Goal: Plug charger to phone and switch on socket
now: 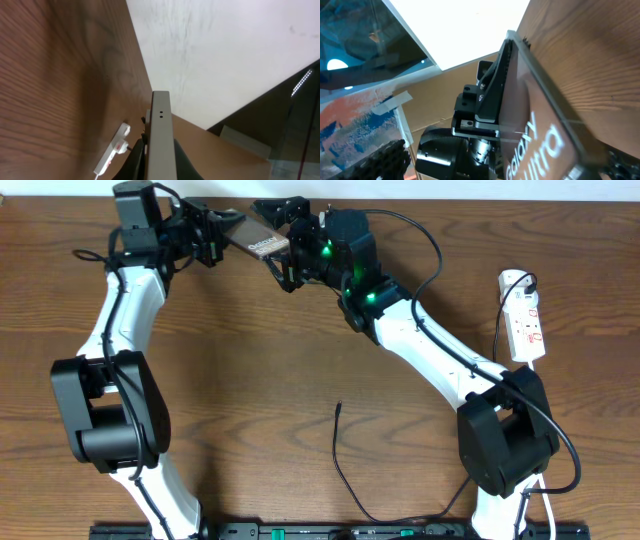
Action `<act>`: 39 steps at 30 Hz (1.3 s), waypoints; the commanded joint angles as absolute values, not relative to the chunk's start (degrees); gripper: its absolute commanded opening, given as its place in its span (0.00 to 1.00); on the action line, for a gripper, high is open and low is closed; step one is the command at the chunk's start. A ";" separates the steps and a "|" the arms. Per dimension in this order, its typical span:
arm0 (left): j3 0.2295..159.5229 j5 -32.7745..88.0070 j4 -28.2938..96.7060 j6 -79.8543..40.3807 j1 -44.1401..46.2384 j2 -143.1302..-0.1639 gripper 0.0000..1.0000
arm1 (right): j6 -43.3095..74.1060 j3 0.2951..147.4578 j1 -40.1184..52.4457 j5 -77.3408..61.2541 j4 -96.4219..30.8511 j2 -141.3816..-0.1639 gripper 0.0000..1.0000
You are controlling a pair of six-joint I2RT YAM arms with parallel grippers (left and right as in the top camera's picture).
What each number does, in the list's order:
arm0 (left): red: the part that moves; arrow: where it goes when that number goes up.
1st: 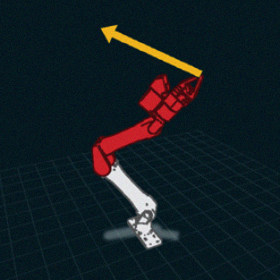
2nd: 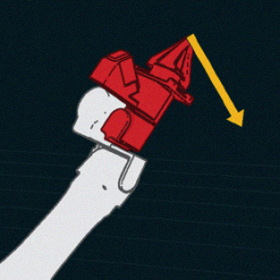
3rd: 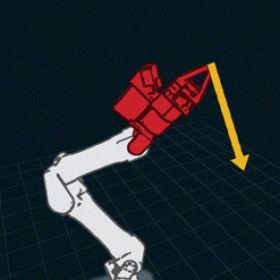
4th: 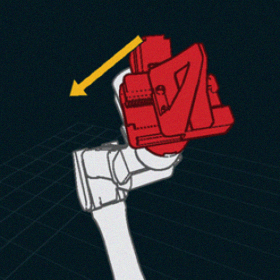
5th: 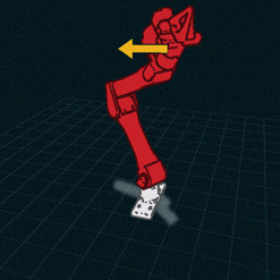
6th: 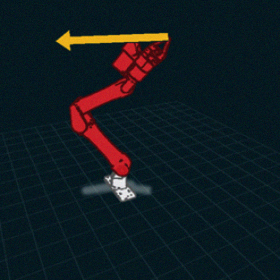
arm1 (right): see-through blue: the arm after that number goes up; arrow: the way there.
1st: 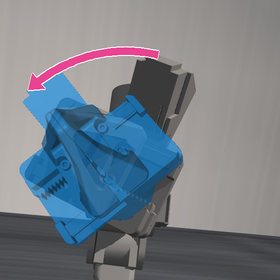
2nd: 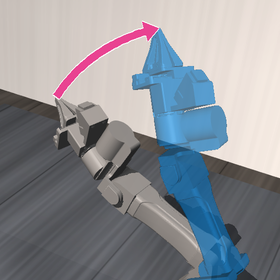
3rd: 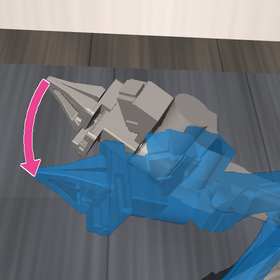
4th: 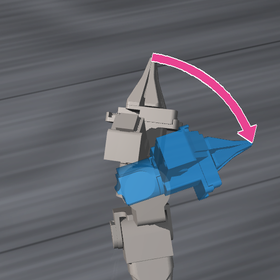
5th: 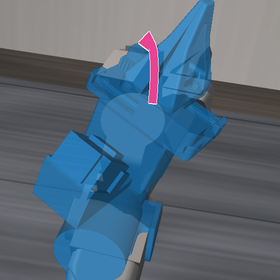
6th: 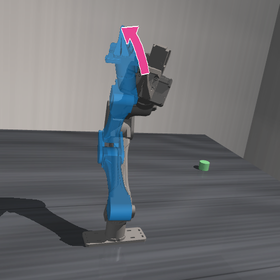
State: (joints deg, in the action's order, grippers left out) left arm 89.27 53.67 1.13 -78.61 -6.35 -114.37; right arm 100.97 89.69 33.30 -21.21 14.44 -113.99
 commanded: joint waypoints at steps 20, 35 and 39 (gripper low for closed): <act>88.95 85.80 -15.22 -66.74 -19.00 -112.81 0.07 | 60.31 90.91 20.84 -43.05 -1.04 -113.71 0.99; 88.95 90.13 -20.51 -65.14 -19.59 -112.84 0.07 | 36.12 97.56 25.12 -20.12 -56.27 -113.71 0.99; 88.95 90.13 -20.51 -65.14 -19.59 -112.84 0.07 | 36.14 97.54 28.84 -16.08 -61.41 -113.71 0.99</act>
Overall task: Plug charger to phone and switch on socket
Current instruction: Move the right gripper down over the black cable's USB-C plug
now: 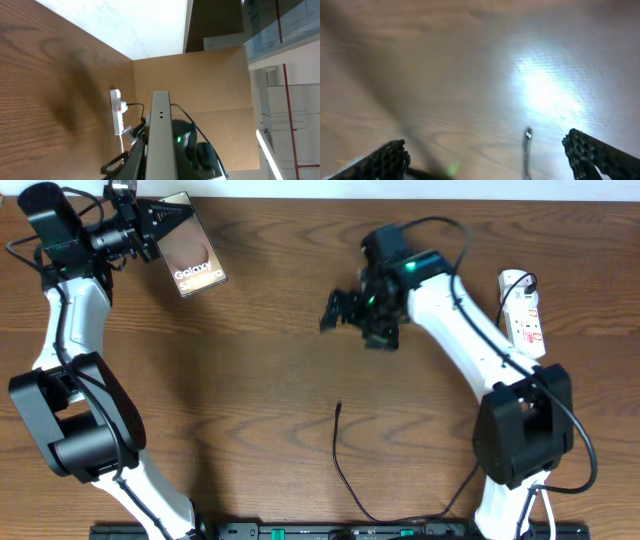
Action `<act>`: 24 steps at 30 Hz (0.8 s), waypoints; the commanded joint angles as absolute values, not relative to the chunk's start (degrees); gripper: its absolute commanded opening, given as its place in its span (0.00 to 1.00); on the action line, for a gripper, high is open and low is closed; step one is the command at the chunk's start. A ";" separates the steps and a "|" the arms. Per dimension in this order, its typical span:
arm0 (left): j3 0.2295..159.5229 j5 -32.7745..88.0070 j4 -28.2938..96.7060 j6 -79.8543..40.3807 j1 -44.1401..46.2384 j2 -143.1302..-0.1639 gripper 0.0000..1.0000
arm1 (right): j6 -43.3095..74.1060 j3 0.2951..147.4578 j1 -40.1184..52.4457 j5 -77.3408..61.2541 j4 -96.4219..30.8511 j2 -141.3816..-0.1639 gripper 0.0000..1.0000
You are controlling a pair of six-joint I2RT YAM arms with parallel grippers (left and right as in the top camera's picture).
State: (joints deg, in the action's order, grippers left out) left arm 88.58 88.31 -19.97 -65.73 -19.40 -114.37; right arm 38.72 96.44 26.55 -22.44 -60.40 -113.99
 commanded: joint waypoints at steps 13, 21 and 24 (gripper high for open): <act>88.95 90.13 -20.45 -65.17 -19.59 -112.84 0.07 | 48.49 96.47 39.13 -5.06 -66.48 -113.71 0.95; 88.95 90.13 -20.23 -65.14 -19.59 -112.84 0.07 | 52.66 89.21 40.07 -7.27 -63.86 -113.71 0.98; 88.95 90.13 -20.23 -65.14 -19.59 -112.84 0.07 | 52.14 85.38 40.10 -10.72 -60.51 -113.71 0.97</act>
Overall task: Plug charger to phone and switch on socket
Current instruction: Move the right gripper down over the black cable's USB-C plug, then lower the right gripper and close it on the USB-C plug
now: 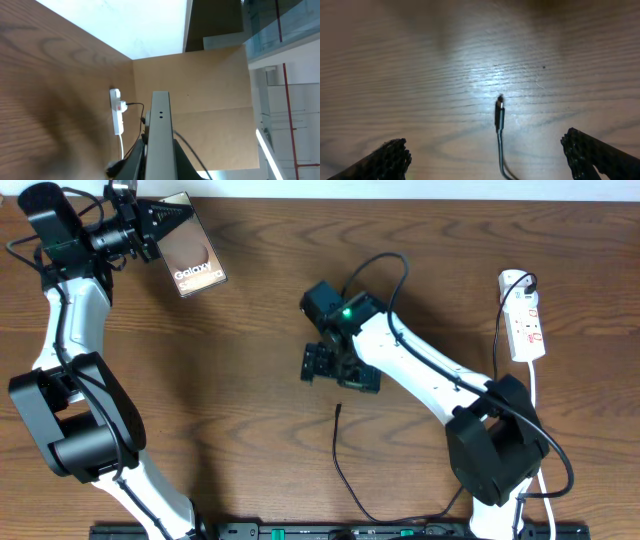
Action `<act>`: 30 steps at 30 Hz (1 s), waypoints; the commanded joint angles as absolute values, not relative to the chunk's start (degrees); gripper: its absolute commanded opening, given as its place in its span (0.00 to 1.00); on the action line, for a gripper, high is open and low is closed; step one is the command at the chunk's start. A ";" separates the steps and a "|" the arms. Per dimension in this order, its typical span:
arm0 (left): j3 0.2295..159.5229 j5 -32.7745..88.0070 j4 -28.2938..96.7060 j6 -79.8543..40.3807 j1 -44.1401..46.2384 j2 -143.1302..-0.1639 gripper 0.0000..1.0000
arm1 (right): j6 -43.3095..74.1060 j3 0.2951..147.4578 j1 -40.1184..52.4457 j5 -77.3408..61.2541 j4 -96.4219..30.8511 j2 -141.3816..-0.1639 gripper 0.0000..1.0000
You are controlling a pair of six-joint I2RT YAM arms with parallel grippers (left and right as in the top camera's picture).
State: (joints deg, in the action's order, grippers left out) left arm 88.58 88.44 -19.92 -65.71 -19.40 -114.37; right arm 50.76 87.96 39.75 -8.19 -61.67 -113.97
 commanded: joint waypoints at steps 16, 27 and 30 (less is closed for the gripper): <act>88.95 90.13 -20.25 -65.14 -19.59 -112.84 0.07 | 53.41 76.82 45.10 -12.60 -52.47 -113.71 0.92; 88.95 90.13 -20.25 -65.14 -19.59 -112.84 0.07 | 54.85 75.20 45.58 -11.77 -50.26 -113.71 0.75; 88.95 90.13 -20.25 -65.14 -19.59 -112.84 0.07 | 54.87 75.13 45.58 -11.03 -50.09 -113.71 0.68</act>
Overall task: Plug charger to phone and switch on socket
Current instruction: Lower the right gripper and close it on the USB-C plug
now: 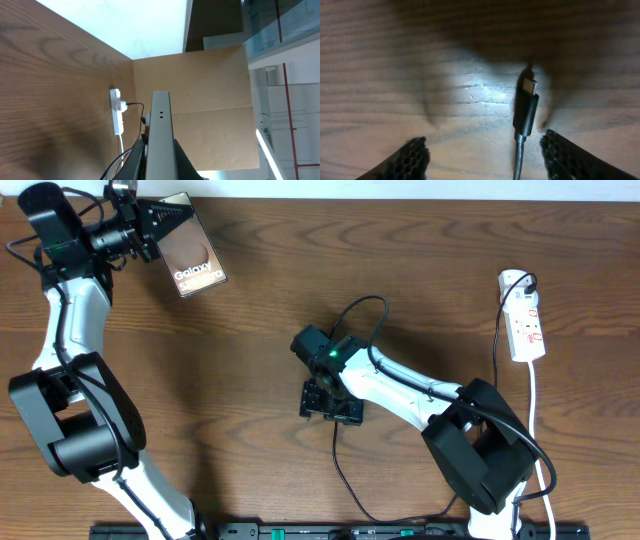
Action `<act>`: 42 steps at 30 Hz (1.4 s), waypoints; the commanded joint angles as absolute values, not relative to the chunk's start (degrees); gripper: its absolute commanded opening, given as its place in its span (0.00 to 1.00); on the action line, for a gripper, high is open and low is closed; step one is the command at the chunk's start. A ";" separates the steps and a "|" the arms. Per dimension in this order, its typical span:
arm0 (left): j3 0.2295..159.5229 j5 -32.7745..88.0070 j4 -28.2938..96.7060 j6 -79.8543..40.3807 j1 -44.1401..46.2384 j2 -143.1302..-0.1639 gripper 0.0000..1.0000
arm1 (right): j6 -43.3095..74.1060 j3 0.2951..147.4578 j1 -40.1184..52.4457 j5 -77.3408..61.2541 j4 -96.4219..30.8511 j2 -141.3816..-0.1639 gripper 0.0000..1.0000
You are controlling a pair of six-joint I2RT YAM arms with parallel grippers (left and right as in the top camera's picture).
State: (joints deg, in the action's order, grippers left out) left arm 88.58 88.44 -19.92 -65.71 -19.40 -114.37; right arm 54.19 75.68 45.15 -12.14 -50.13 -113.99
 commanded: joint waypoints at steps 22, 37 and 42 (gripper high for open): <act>88.95 90.13 -20.25 -65.12 -19.59 -112.84 0.07 | 55.68 72.77 45.58 -8.47 -48.03 -113.75 0.46; 88.95 90.13 -20.25 -65.12 -19.59 -112.84 0.07 | 55.68 72.62 45.56 -8.47 -47.72 -113.75 0.05; 88.95 90.13 -20.25 -65.12 -19.59 -112.84 0.07 | 55.66 72.62 45.56 -8.51 -47.29 -113.75 0.01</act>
State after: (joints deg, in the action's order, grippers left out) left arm 88.58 88.44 -19.92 -65.71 -19.40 -114.37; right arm 55.37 73.47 45.15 -9.32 -47.81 -113.84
